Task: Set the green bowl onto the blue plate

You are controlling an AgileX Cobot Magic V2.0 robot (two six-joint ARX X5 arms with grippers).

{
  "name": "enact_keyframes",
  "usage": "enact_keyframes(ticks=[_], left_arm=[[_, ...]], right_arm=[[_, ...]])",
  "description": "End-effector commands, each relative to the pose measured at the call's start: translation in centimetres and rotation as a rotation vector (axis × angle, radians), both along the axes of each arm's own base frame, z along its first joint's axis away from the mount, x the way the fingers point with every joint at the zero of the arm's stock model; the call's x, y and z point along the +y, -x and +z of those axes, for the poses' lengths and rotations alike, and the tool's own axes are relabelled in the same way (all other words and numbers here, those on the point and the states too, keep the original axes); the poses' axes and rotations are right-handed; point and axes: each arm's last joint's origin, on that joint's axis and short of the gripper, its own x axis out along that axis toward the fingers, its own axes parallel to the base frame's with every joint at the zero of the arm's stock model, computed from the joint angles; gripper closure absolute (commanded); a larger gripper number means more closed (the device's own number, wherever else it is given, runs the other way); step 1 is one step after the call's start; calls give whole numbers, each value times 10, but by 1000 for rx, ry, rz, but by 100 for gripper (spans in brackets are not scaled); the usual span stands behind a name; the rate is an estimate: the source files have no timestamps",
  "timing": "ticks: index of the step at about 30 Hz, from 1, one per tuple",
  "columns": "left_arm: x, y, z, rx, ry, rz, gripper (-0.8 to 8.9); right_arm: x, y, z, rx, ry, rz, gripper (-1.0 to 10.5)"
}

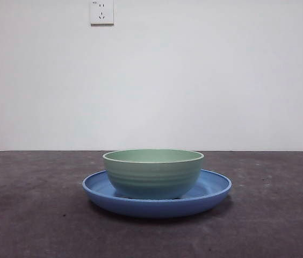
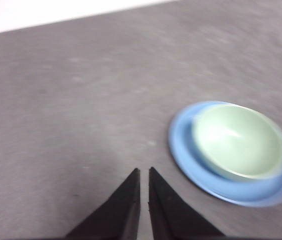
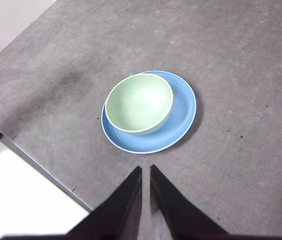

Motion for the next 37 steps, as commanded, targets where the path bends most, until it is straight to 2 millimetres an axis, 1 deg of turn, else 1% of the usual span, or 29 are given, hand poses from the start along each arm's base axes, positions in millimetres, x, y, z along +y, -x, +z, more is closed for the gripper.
enact_keyframes(ticks=[1,4,9,11,14,17,22,26,37], left_arm=[[8,2,-27,-62,47,85,786],[17,3,-58,-118,77,216,786],[26,4,-107,-169,114,333,786],[28,5,-121,-164,131,367,786],[29,7,-136,-157,148,386,786],[30,9,-144,-162,148,393,786],[30,11,-153,-187,160,396,786],[30,12,-152,-215,165,396,786],[30,12,-153,-211,164,396,786]], right_arm=[[0,0,5,-28,-3,7,922],[0,0,5,-28,-3,7,922],[0,0,5,-28,-3,7,922],[0,0,5,-28,-3,7,922],[0,0,5,-28,-3,7,922],[0,0,5,-28,-3,7,922],[0,0,5,-28,-3,7,922],[0,0,5,-28,-3,7,922],[0,0,5,-28,-3,7,922]])
